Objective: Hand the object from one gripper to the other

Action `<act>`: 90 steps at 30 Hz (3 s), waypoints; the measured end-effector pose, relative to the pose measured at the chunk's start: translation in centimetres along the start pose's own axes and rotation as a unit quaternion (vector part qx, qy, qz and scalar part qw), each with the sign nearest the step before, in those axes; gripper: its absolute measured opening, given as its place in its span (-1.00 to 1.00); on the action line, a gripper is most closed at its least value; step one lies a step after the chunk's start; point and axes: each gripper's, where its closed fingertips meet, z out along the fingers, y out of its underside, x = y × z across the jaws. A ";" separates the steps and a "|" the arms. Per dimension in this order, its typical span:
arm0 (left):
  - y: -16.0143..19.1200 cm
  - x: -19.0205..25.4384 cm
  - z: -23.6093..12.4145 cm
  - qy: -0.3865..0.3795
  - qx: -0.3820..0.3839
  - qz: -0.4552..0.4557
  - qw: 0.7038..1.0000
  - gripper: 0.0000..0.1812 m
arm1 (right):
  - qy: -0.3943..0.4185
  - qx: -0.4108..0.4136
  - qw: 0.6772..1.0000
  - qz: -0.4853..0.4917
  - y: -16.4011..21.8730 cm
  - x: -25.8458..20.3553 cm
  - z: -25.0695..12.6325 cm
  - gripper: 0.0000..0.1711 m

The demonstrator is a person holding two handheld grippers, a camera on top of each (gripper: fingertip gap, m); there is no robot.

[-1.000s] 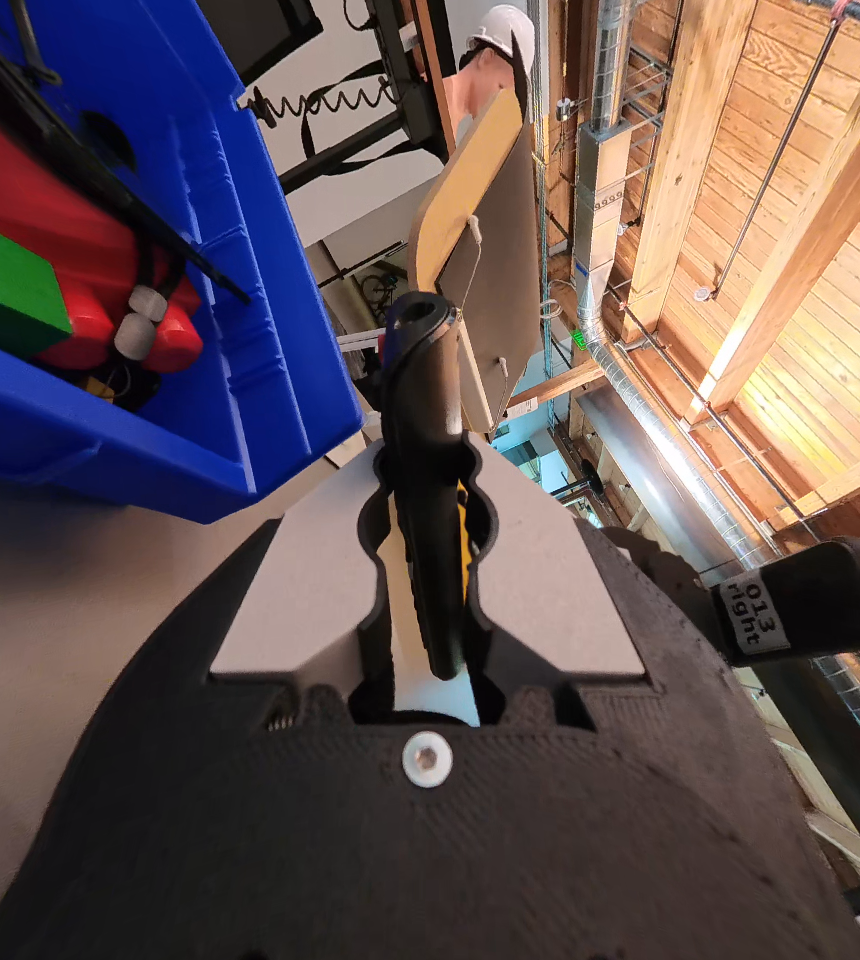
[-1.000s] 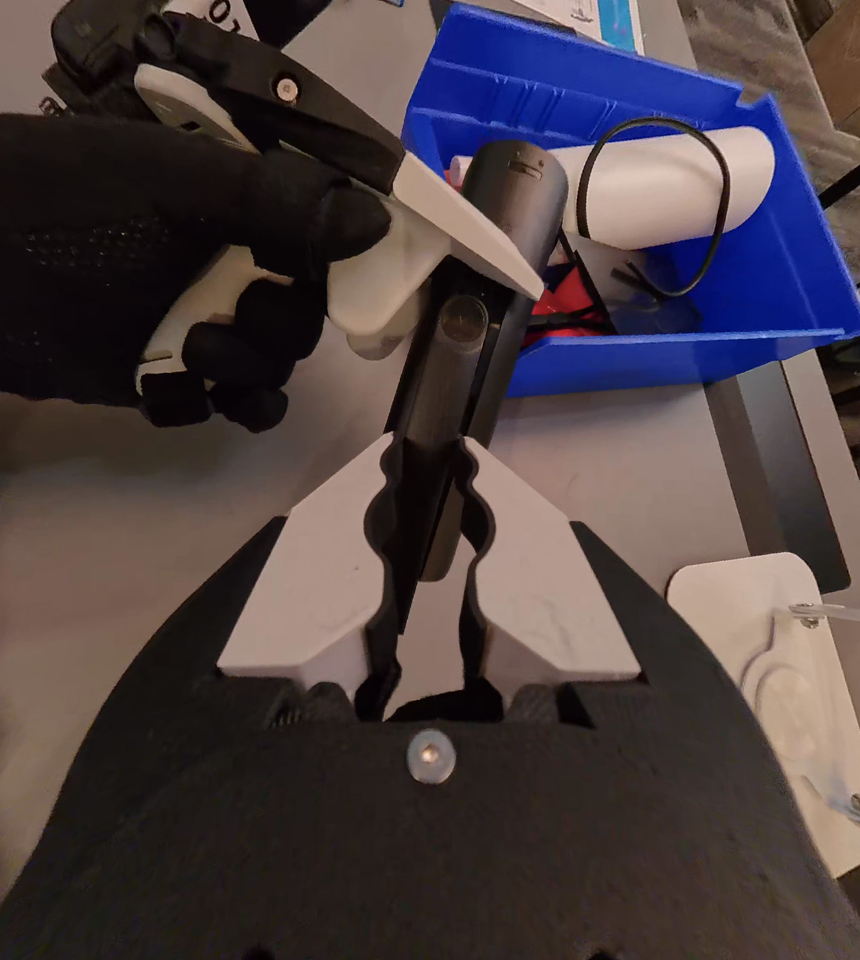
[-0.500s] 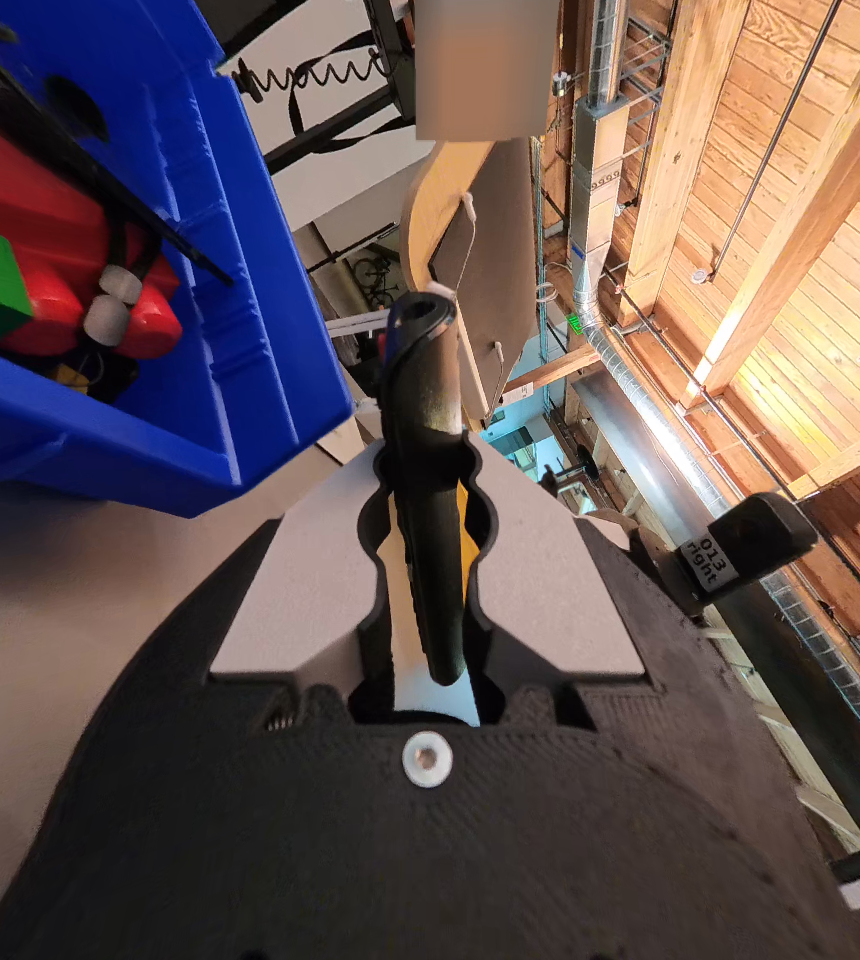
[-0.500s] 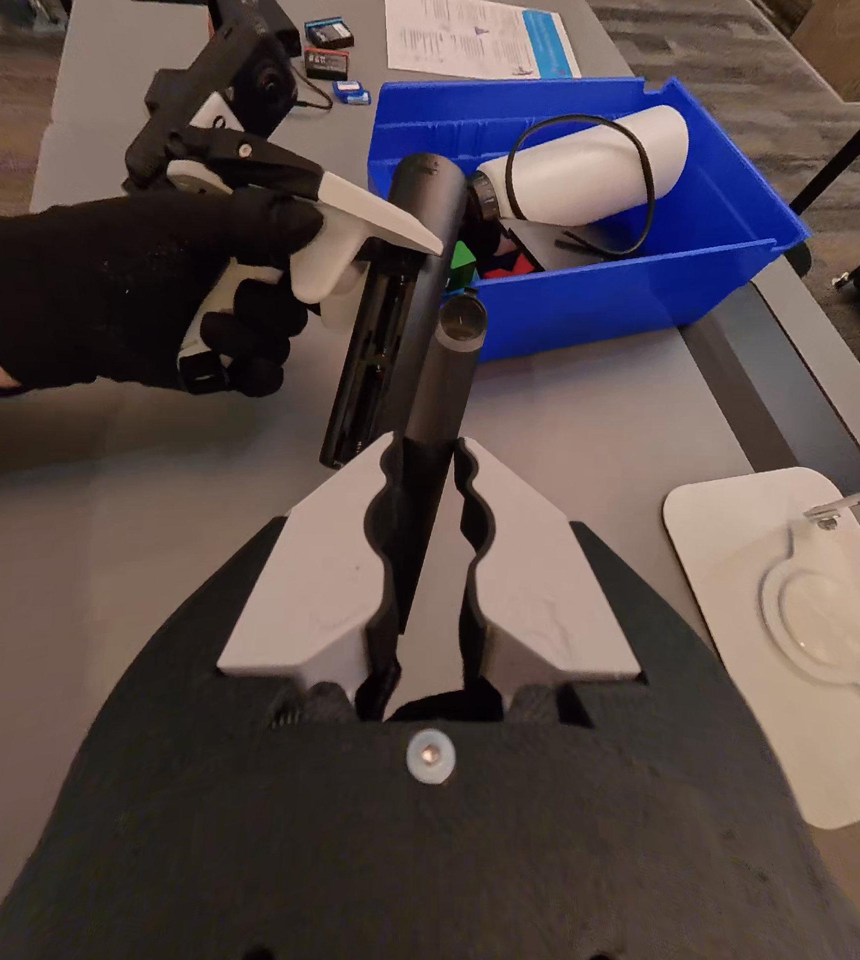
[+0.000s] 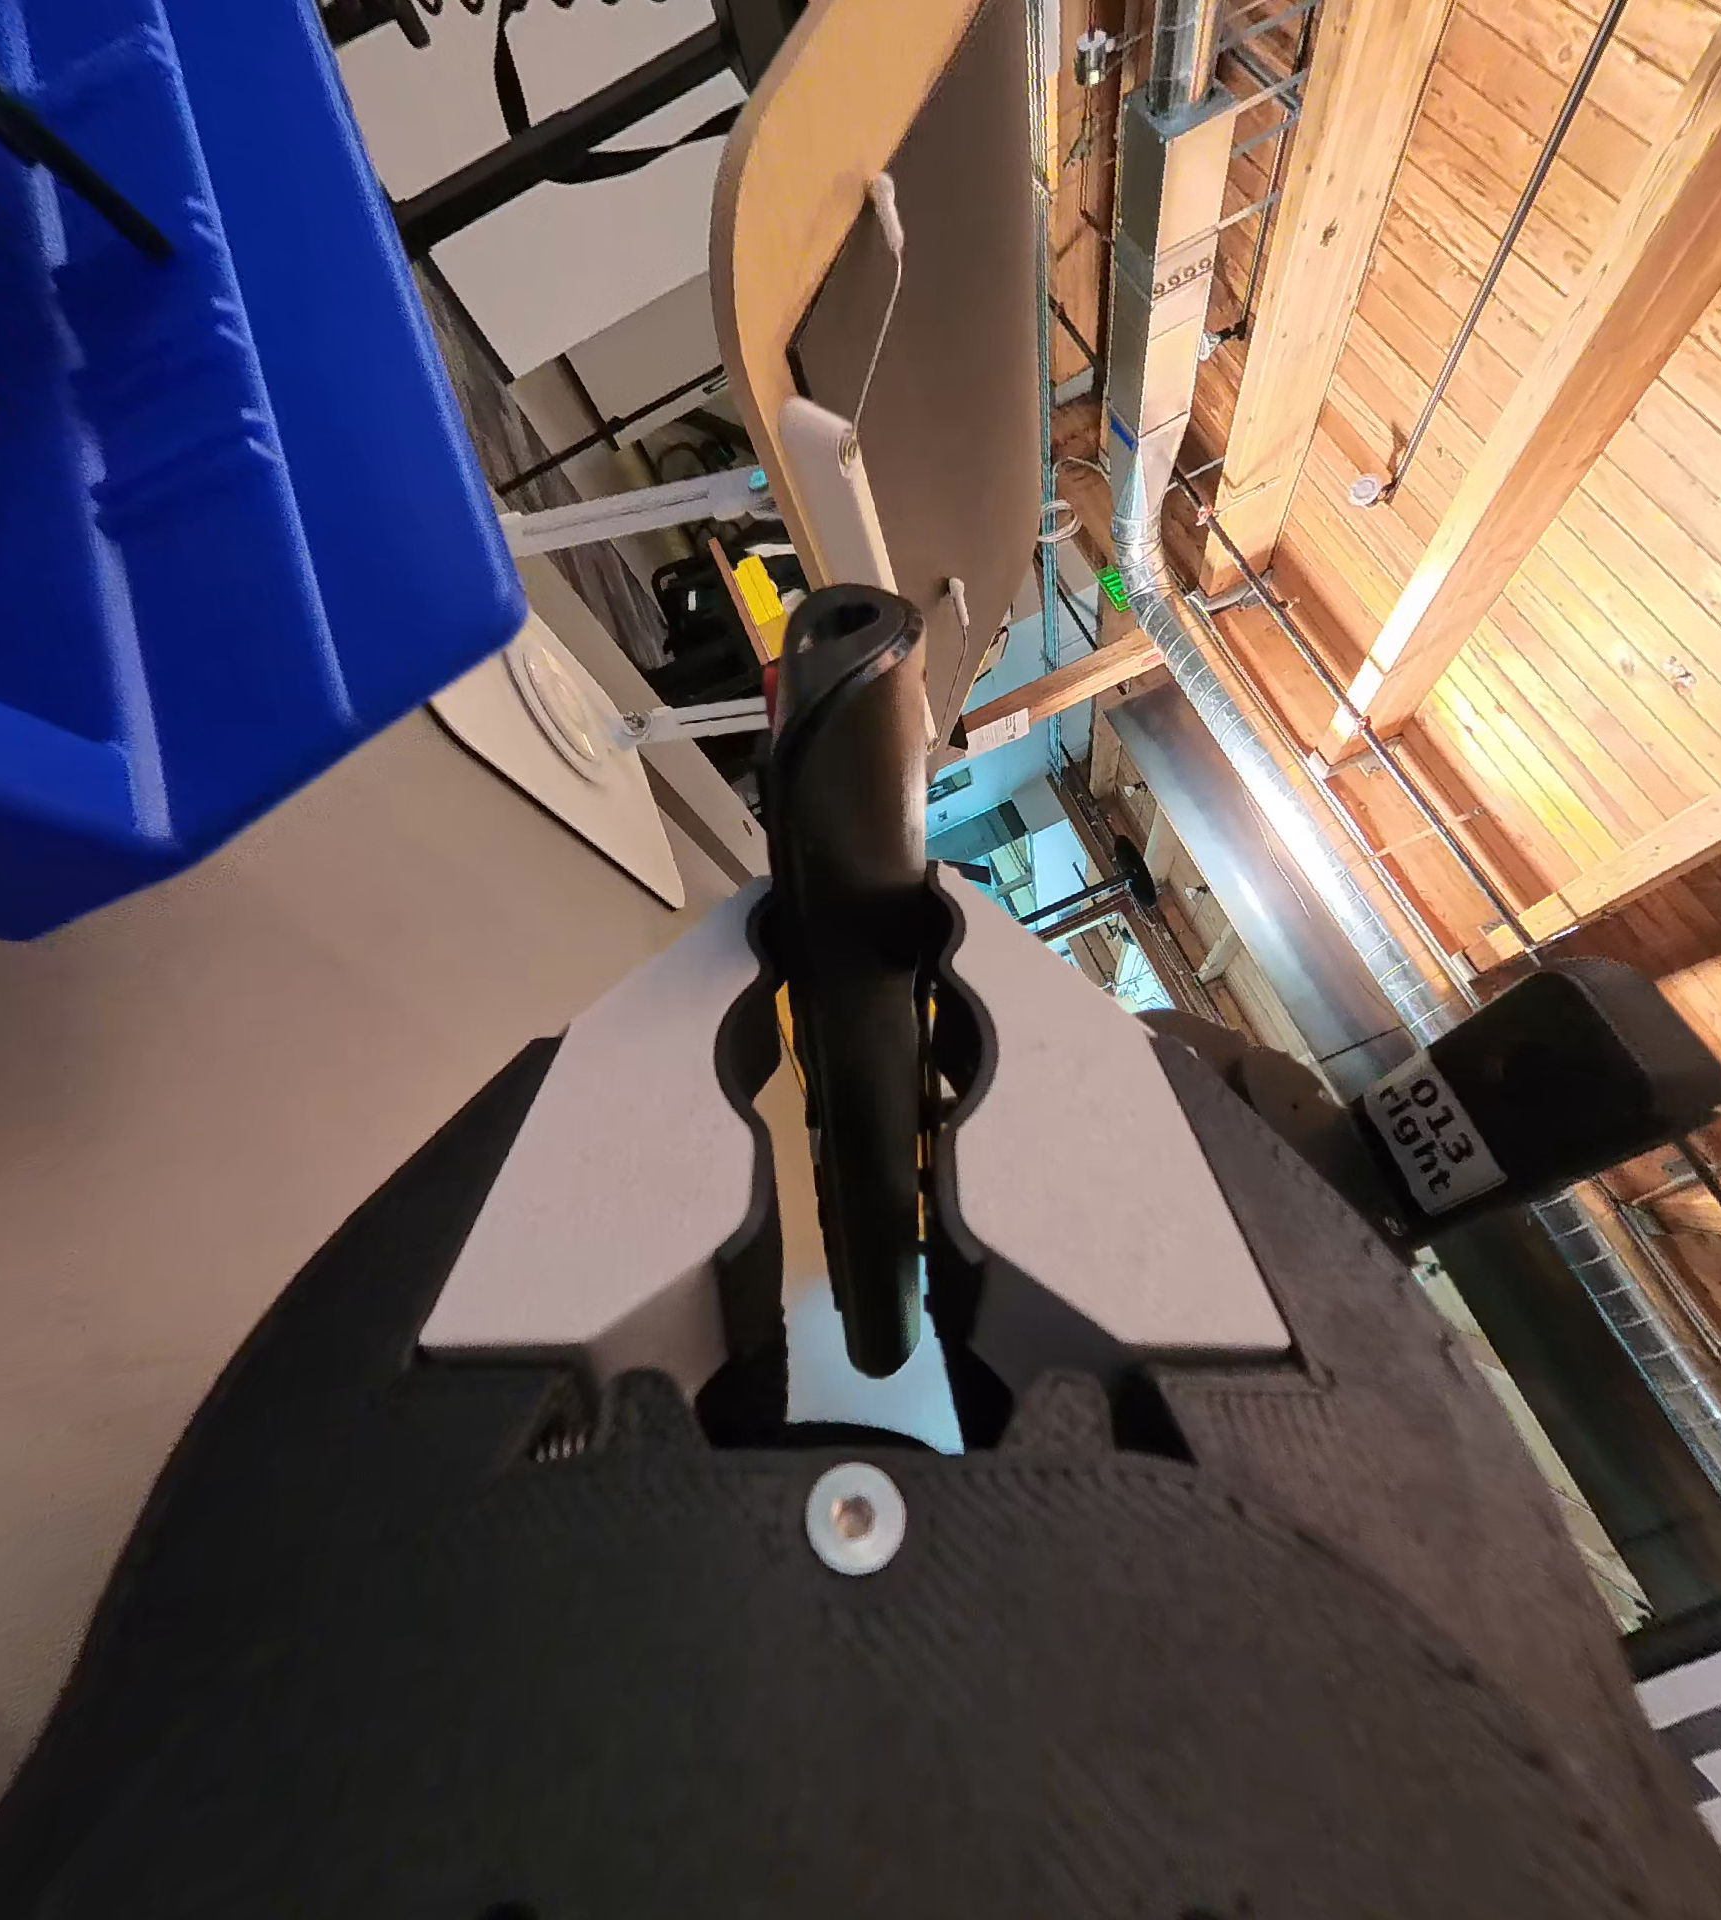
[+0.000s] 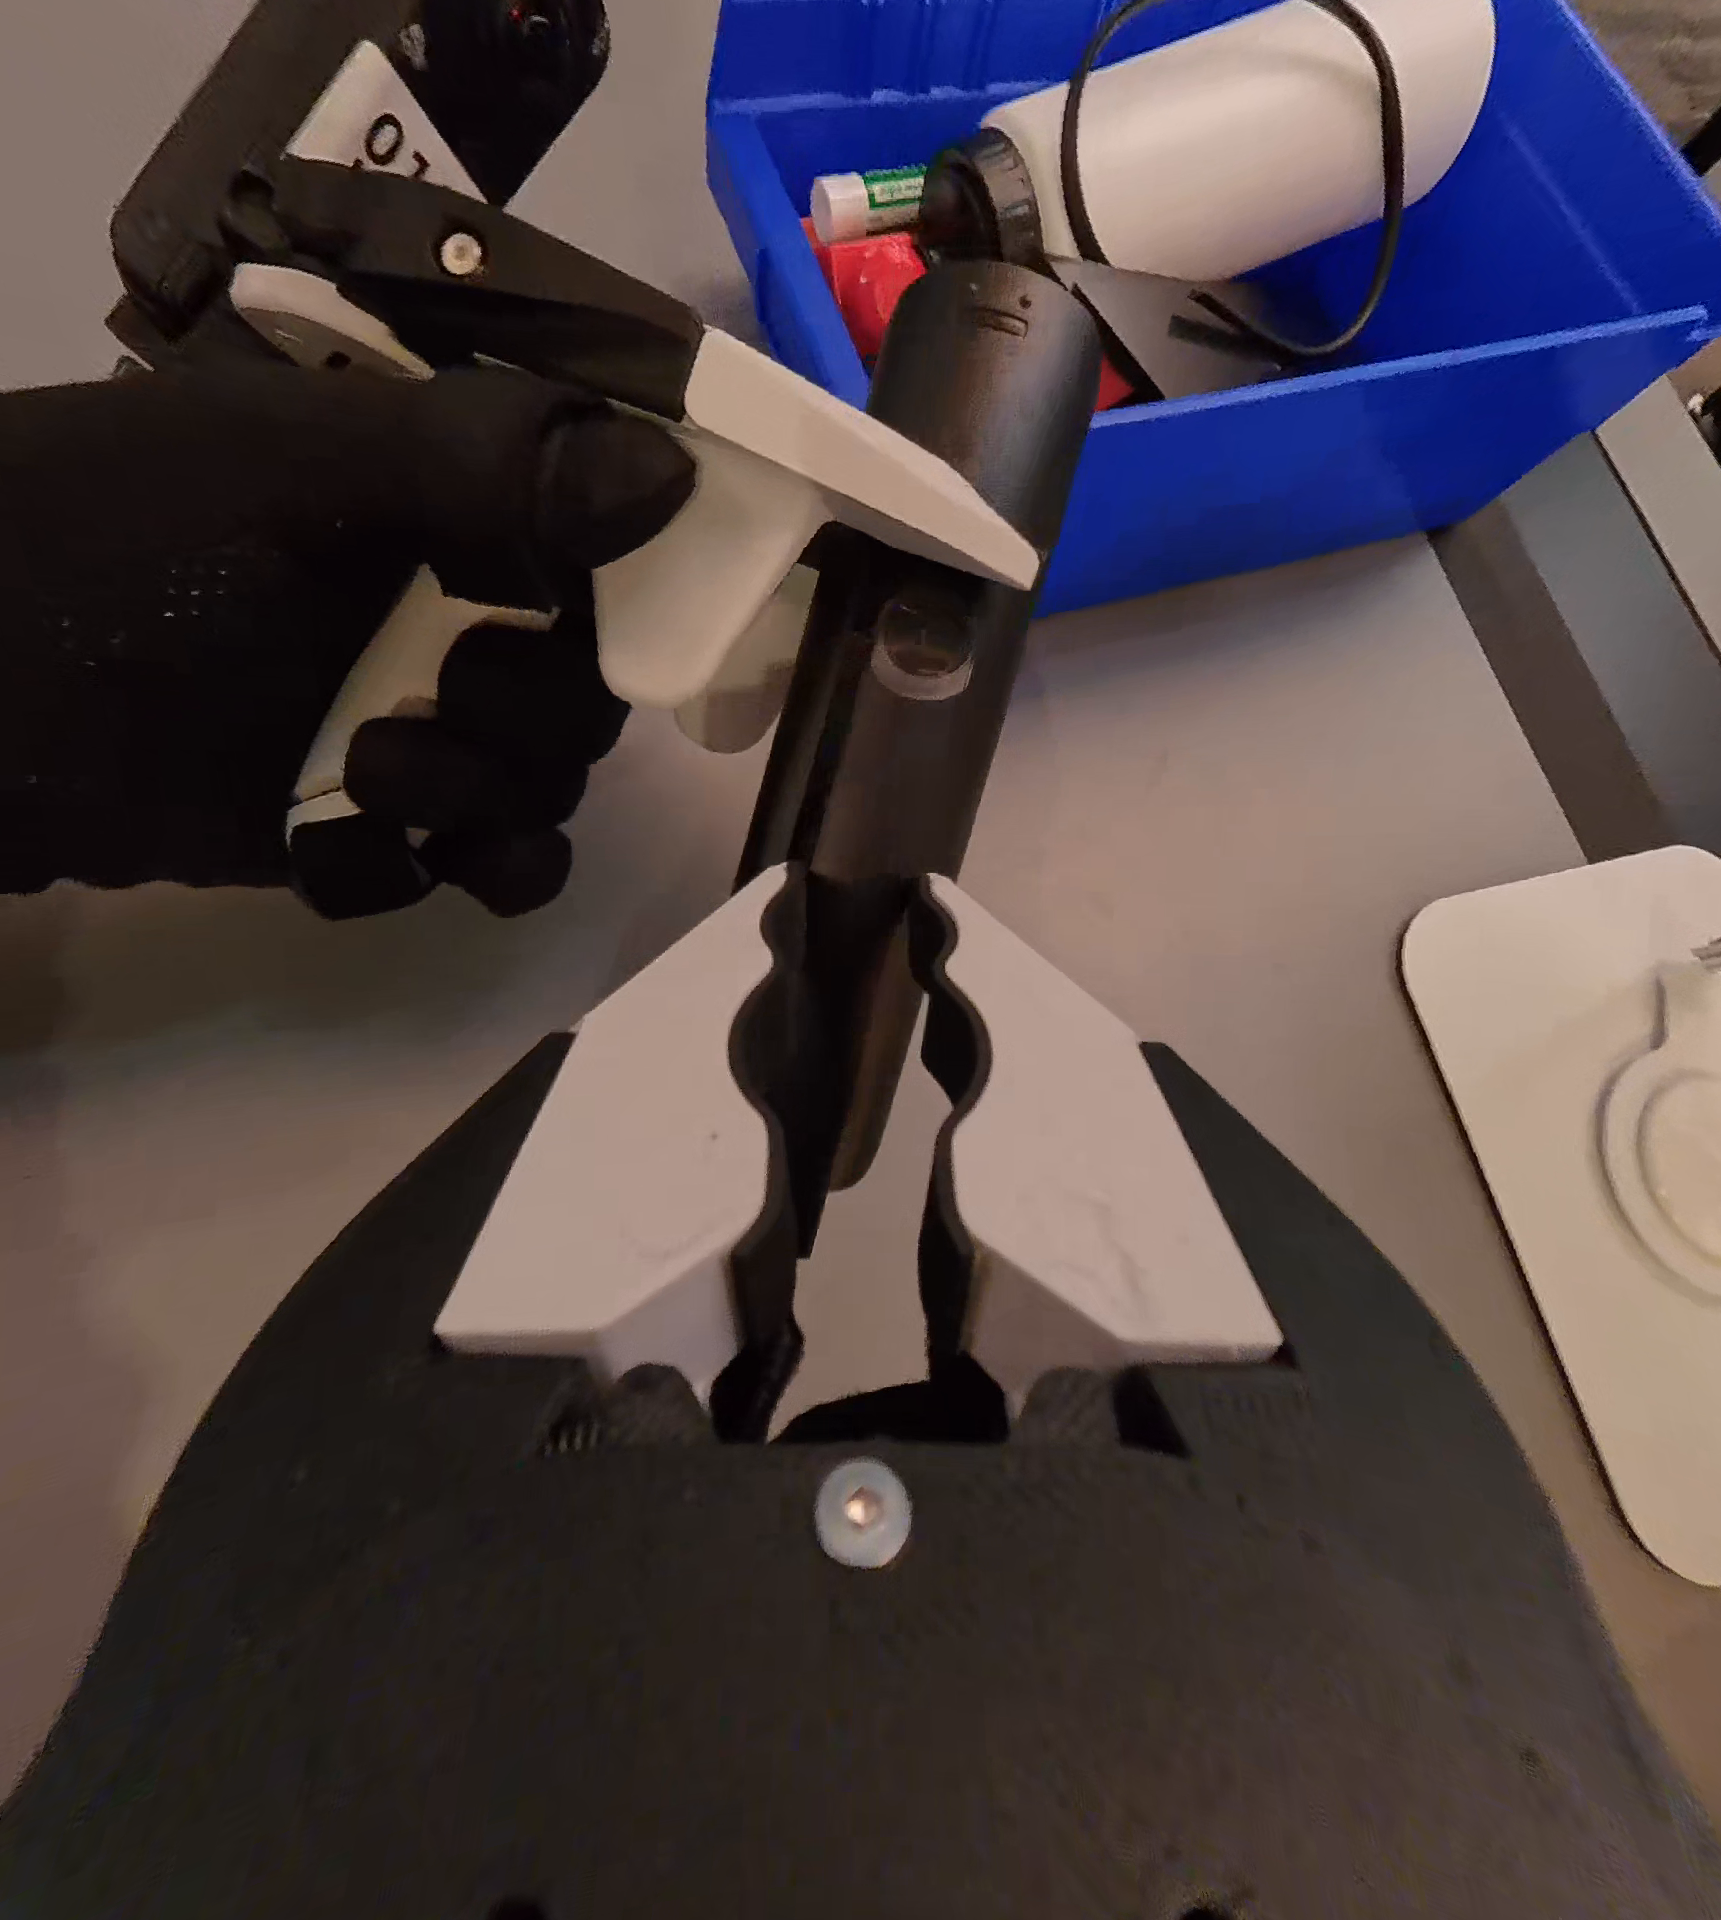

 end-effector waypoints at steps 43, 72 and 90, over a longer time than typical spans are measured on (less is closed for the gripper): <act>4.6 -2.6 1.0 -0.023 -0.014 -0.016 0.999 -0.69 | 0.017 0.006 0.992 0.122 5.8 -1.9 2.1 -0.80; 3.6 -3.5 0.6 -0.039 0.025 -0.039 0.998 -0.70 | 0.054 0.003 0.993 0.104 6.5 -1.9 1.6 -0.60; 3.8 -3.4 0.6 -0.038 0.029 -0.044 0.998 -0.70 | 0.075 -0.051 0.993 0.078 9.9 -4.4 0.8 -0.77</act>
